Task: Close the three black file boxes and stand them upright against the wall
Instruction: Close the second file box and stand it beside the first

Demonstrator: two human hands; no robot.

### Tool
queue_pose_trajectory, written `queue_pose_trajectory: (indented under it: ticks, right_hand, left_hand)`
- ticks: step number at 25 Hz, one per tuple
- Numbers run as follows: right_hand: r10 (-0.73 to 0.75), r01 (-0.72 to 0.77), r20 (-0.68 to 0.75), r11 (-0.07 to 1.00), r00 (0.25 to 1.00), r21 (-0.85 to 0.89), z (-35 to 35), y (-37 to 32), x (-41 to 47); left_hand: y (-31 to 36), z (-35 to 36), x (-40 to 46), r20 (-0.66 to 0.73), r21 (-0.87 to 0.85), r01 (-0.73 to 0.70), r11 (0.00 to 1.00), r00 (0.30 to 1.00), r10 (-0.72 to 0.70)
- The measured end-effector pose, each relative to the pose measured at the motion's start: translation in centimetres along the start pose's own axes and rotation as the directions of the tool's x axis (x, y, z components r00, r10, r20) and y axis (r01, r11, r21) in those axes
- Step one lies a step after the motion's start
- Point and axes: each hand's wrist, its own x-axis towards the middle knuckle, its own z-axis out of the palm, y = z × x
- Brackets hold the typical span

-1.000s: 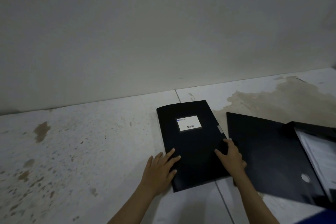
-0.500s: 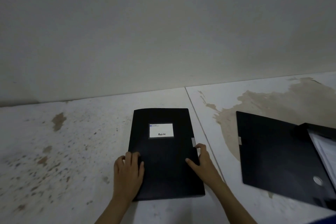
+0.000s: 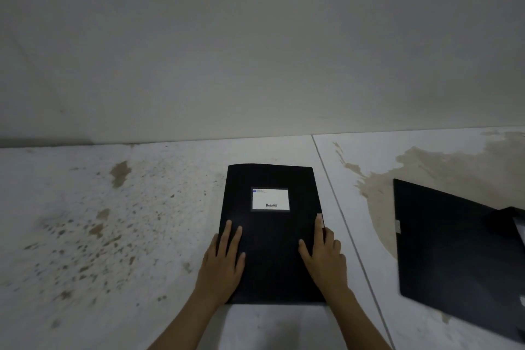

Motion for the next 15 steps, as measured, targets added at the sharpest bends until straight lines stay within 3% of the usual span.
queue_pose_trajectory:
  ticks: [2,4,7,10,13,15]
  right_hand:
    - [0.043,-0.045,0.025,0.994,0.999,0.097,-0.2,-0.3,0.0]
    - [0.068,-0.073,0.029,0.974,0.997,0.213,-0.2,-1.2,-0.5]
    - [0.021,-0.019,-0.005,0.959,1.0,0.283,0.9,-4.3,-2.3]
    - [-0.101,0.078,0.037,0.916,0.994,0.394,2.8,-10.4,-4.8]
    - [-0.263,0.2,0.06,0.847,0.963,0.493,4.5,-17.9,-7.0]
    - [-0.371,0.289,0.039,0.781,0.928,0.554,5.3,-23.5,-8.6]
  left_hand:
    - [0.1,-0.6,0.1,0.001,-0.246,0.034,0.969,0.999,-0.035]
    - [-0.2,-2.0,-0.1,0.042,-0.514,0.132,0.847,0.991,-0.13]
    - [-2.2,-4.8,-1.5,0.011,-0.685,0.224,0.693,0.954,-0.298]
    - [-7.6,-8.2,-4.3,0.001,-0.797,0.329,0.507,0.839,-0.544]
    - [-14.4,-12.0,-8.2,-0.061,-0.91,0.247,0.332,0.714,-0.697]
    - [-18.9,-15.1,-11.2,-0.103,-0.945,0.144,0.295,0.722,-0.684]
